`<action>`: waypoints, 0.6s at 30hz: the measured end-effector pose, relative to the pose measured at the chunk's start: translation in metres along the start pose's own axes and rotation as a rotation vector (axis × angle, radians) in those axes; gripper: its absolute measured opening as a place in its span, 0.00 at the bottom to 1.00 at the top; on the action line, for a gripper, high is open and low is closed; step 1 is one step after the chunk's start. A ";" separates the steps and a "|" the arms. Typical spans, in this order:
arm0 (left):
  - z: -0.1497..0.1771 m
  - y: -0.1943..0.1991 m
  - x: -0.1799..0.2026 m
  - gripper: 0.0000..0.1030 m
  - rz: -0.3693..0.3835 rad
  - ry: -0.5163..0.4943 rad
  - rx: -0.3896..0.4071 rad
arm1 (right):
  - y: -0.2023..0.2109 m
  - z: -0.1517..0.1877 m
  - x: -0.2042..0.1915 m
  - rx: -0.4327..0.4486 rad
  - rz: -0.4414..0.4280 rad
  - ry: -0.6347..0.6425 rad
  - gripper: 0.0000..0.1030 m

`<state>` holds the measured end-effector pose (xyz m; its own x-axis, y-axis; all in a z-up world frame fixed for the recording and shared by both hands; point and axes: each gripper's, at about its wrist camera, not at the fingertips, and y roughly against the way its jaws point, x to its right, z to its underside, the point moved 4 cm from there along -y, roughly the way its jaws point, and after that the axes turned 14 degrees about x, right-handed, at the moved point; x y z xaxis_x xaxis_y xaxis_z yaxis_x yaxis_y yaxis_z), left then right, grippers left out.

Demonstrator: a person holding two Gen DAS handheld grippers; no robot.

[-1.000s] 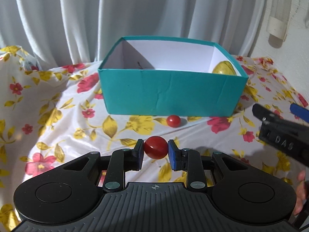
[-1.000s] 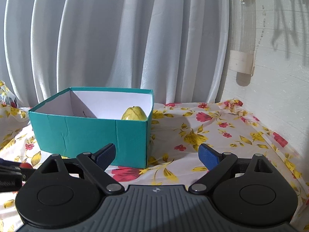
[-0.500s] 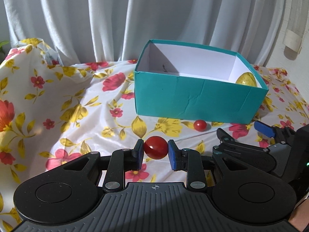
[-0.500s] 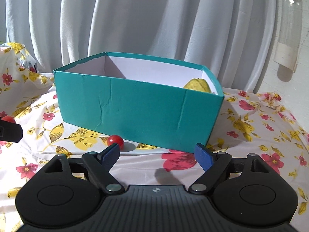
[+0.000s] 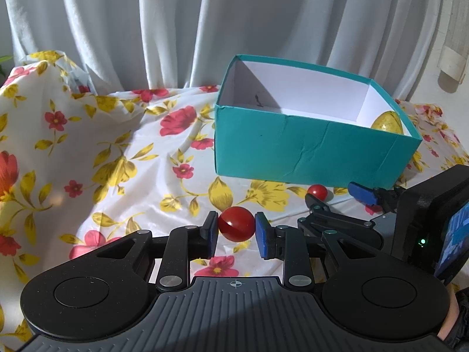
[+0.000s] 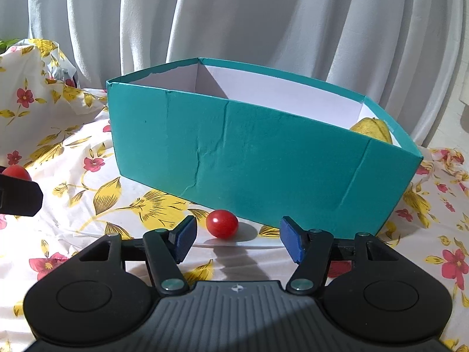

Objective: Organize fruits
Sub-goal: 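Lift the tomato with the left gripper while the right gripper grasps the second cherry tomato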

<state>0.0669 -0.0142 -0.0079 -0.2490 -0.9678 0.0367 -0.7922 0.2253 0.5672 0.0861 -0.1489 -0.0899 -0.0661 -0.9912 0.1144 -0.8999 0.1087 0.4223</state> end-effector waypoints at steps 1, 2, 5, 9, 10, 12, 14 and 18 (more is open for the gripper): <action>0.000 -0.001 -0.001 0.29 -0.001 0.001 -0.001 | -0.004 0.001 -0.002 -0.009 -0.004 0.004 0.51; 0.000 -0.001 -0.002 0.29 -0.002 0.001 -0.002 | -0.007 0.002 -0.002 -0.016 -0.008 0.003 0.49; -0.001 -0.004 -0.003 0.29 -0.004 0.002 -0.007 | -0.013 0.004 -0.005 -0.030 -0.023 -0.005 0.41; 0.000 -0.007 -0.005 0.29 -0.006 0.007 -0.016 | -0.017 0.005 -0.006 -0.029 -0.043 -0.007 0.36; -0.001 -0.008 -0.005 0.29 -0.007 0.008 -0.016 | -0.018 0.005 -0.007 -0.027 -0.046 -0.008 0.33; -0.001 -0.009 -0.005 0.29 -0.006 0.010 -0.019 | -0.018 0.004 -0.006 -0.026 -0.063 -0.020 0.26; -0.001 -0.009 -0.005 0.29 -0.006 0.010 -0.019 | -0.019 0.005 -0.005 -0.026 -0.067 -0.032 0.26; -0.001 -0.009 -0.005 0.29 -0.009 0.009 -0.023 | -0.016 0.004 0.002 -0.026 -0.067 -0.068 0.26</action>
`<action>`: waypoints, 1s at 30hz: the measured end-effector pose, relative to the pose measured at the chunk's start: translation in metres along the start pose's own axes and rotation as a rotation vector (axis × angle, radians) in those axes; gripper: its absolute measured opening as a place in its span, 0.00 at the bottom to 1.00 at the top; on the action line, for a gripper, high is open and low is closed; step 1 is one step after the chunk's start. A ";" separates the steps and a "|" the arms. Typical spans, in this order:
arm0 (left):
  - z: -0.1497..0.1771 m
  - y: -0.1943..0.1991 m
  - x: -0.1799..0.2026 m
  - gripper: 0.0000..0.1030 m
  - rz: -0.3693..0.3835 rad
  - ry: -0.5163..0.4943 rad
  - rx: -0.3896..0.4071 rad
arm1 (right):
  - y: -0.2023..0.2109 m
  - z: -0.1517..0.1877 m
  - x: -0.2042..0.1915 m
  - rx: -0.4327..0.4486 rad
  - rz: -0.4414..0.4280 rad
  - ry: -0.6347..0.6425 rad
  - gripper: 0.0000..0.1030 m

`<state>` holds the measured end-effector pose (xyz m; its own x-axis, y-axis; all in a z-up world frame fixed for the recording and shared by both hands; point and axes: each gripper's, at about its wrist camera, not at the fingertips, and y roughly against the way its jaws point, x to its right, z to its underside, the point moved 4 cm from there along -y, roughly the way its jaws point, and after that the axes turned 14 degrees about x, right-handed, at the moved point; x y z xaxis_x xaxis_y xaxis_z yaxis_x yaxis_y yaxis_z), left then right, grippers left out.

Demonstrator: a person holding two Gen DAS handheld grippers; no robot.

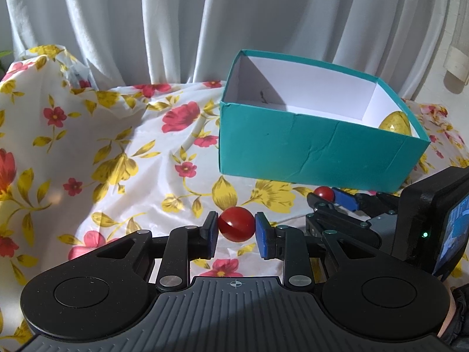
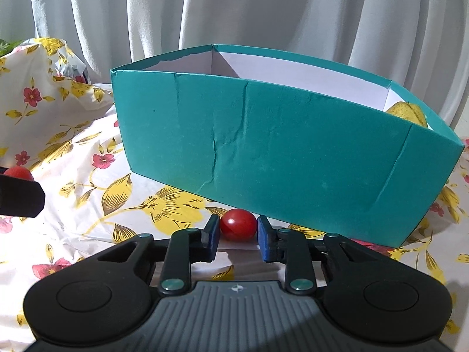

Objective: Organize fruits
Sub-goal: 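Lift the tomato with the left gripper while the right gripper grasps the second cherry tomato, then lower the tomato into the teal box and open the left gripper while the right gripper holds its tomato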

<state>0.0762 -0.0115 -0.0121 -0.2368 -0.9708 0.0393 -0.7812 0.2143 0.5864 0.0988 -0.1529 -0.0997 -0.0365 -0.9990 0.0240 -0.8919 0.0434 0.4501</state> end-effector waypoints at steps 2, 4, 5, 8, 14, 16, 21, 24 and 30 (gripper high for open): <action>-0.001 0.000 0.000 0.29 -0.008 -0.004 -0.006 | 0.006 -0.004 0.002 0.013 0.009 0.003 0.26; -0.002 0.000 0.001 0.29 -0.013 -0.007 -0.012 | 0.015 -0.010 0.005 0.033 0.017 0.011 0.26; -0.002 0.001 0.002 0.29 -0.015 -0.009 -0.013 | 0.020 -0.014 0.006 0.042 0.021 0.017 0.26; -0.005 0.005 0.005 0.29 -0.019 -0.012 -0.012 | 0.038 -0.025 0.012 0.072 0.039 0.016 0.26; -0.014 0.018 0.014 0.29 -0.014 -0.021 0.015 | 0.071 -0.043 0.025 0.112 0.078 0.013 0.26; -0.018 0.020 0.018 0.29 -0.021 -0.027 0.025 | 0.077 -0.047 0.030 0.120 0.092 0.008 0.26; -0.026 0.024 0.029 0.29 -0.025 -0.050 0.048 | 0.096 -0.058 0.042 0.157 0.120 -0.007 0.26; -0.030 0.026 0.035 0.29 -0.024 -0.060 0.054 | 0.105 -0.063 0.047 0.179 0.134 -0.012 0.26; -0.038 0.029 0.045 0.30 -0.021 -0.085 0.069 | 0.119 -0.069 0.058 0.208 0.157 -0.033 0.26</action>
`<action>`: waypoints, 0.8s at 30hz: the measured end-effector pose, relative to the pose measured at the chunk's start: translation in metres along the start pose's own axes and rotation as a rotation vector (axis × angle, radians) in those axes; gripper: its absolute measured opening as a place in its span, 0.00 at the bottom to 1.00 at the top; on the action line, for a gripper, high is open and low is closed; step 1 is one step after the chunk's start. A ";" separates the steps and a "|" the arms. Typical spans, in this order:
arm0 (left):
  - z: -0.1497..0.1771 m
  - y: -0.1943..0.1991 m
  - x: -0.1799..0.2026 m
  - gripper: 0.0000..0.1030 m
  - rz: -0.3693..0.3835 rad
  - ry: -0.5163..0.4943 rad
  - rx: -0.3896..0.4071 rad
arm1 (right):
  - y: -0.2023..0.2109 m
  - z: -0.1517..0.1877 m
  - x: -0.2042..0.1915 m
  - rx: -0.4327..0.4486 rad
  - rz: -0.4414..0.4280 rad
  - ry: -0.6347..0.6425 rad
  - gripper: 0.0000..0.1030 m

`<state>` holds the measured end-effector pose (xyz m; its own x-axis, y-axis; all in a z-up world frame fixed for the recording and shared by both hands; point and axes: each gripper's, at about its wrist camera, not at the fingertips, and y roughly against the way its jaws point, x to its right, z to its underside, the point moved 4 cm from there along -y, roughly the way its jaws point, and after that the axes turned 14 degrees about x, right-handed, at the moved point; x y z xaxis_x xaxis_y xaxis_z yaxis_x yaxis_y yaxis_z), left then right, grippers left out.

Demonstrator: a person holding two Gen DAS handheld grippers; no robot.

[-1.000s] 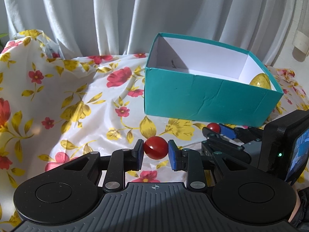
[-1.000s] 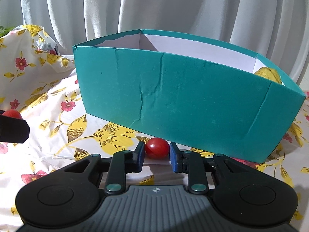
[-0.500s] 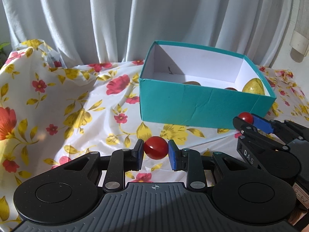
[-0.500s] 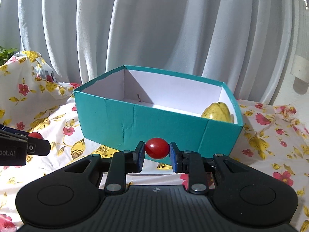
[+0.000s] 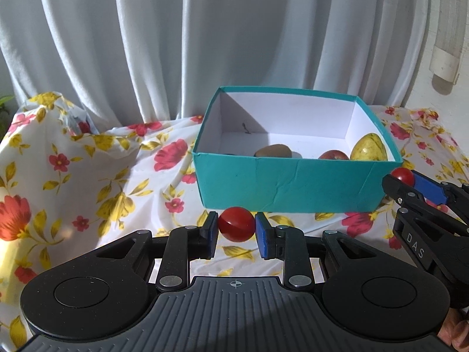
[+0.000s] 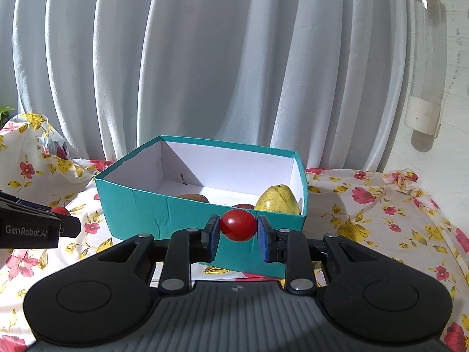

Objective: Organize fruits
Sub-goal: 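Lower the tomato into the teal box and open the left gripper while the right gripper holds its tomato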

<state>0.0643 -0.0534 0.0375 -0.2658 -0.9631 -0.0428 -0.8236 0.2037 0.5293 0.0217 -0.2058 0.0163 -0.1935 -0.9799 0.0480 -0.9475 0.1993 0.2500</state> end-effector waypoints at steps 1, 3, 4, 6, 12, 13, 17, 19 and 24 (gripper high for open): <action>-0.001 0.000 0.001 0.30 -0.001 -0.004 0.002 | 0.002 -0.001 0.001 0.004 0.002 -0.003 0.26; -0.005 0.001 0.004 0.30 0.002 -0.009 0.008 | 0.005 -0.003 0.003 0.013 0.008 -0.007 0.26; -0.007 0.001 0.005 0.30 0.002 -0.011 0.009 | 0.006 -0.004 0.004 0.016 0.009 -0.008 0.26; -0.012 0.000 0.006 0.30 -0.005 -0.018 0.013 | 0.008 -0.005 0.006 0.022 0.013 -0.013 0.26; -0.031 -0.005 0.012 0.30 -0.014 -0.029 0.037 | 0.017 -0.011 0.010 0.049 0.023 -0.022 0.26; -0.034 -0.006 0.014 0.30 -0.014 -0.032 0.042 | 0.018 -0.012 0.011 0.052 0.024 -0.024 0.26; -0.045 -0.012 0.019 0.30 -0.013 -0.040 0.059 | 0.022 -0.015 0.015 0.062 0.037 -0.029 0.26; -0.052 -0.020 0.022 0.30 -0.016 -0.042 0.071 | 0.023 -0.016 0.017 0.065 0.046 -0.033 0.26; -0.062 -0.042 0.027 0.30 -0.018 -0.046 0.096 | 0.029 -0.017 0.021 0.074 0.064 -0.036 0.26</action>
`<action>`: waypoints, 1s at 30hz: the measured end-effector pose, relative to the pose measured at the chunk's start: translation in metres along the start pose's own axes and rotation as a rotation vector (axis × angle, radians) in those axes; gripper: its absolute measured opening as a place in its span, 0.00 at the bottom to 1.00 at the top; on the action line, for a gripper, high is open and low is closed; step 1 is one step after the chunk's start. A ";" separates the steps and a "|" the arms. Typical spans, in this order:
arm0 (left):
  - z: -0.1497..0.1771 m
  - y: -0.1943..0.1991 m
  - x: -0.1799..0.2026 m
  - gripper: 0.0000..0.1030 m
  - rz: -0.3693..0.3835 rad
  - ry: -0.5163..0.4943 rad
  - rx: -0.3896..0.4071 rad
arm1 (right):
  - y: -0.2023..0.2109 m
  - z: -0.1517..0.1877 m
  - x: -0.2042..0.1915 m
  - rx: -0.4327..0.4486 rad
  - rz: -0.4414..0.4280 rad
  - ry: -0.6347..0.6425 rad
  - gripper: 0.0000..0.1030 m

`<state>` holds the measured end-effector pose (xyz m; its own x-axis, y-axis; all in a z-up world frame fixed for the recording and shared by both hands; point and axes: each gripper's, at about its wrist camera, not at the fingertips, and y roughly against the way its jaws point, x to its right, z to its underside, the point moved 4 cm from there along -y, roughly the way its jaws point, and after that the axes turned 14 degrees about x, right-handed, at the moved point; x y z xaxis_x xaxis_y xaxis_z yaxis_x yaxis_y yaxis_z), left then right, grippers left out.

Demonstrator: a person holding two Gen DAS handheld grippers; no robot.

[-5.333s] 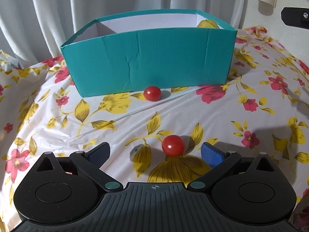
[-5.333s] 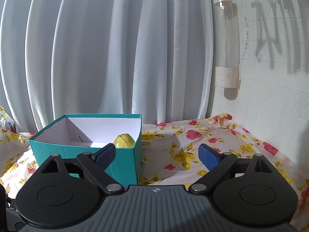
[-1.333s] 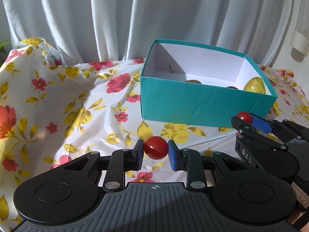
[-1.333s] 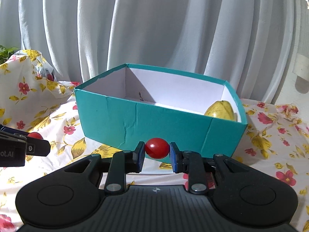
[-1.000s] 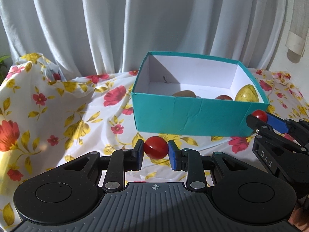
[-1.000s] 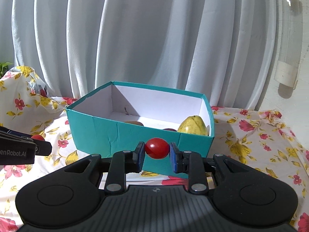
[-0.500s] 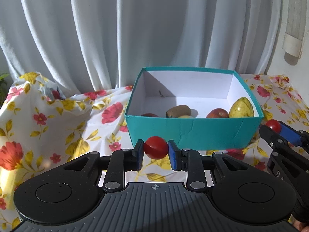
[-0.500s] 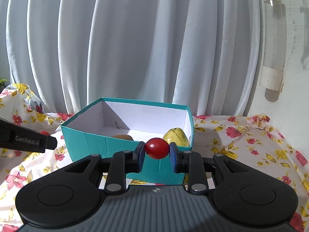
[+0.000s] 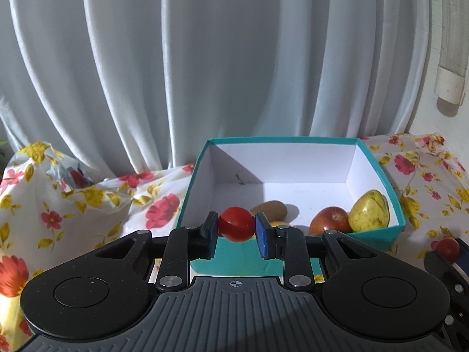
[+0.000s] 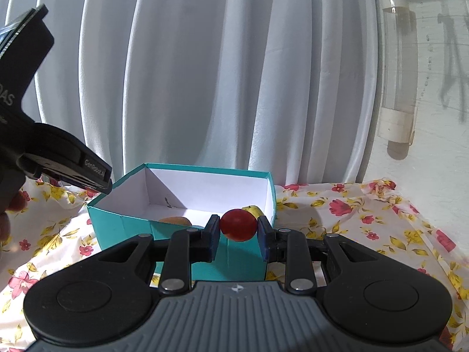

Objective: Organize fruits
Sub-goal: 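Lower the tomato into the teal box and open the left gripper while the right gripper holds its tomato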

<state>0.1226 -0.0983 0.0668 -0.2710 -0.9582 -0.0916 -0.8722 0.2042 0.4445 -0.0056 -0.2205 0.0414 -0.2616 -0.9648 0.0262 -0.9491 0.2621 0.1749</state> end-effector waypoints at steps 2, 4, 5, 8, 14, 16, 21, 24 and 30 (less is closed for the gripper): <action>0.000 -0.012 0.002 0.30 0.002 0.002 0.000 | 0.001 0.000 0.001 0.003 0.007 0.001 0.26; 0.003 -0.024 0.005 0.30 0.010 0.003 -0.006 | 0.001 0.000 0.001 0.006 0.012 0.001 0.26; 0.006 -0.030 0.006 0.30 0.013 0.005 -0.011 | 0.003 -0.001 0.002 0.009 0.014 0.001 0.26; 0.011 -0.045 0.009 0.30 0.028 0.006 -0.014 | 0.007 -0.002 0.001 0.018 0.014 0.008 0.26; 0.022 -0.075 0.012 0.30 0.056 0.014 -0.019 | 0.010 -0.004 0.002 0.033 0.016 0.012 0.26; 0.026 -0.085 0.013 0.30 0.050 0.012 -0.021 | 0.011 -0.003 0.002 0.037 0.021 0.013 0.25; 0.036 -0.108 0.011 0.30 0.050 0.018 -0.038 | 0.017 -0.003 0.006 0.051 0.034 0.005 0.26; 0.040 -0.118 0.010 0.30 0.043 0.017 -0.054 | 0.019 -0.002 0.009 0.050 0.048 0.004 0.26; 0.046 -0.122 0.011 0.32 0.034 0.005 -0.075 | 0.019 -0.001 0.015 0.049 0.074 -0.005 0.26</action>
<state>0.2077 -0.1242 -0.0294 -0.2978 -0.9520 -0.0712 -0.8294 0.2211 0.5130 -0.0274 -0.2300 0.0464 -0.3318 -0.9428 0.0322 -0.9347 0.3331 0.1243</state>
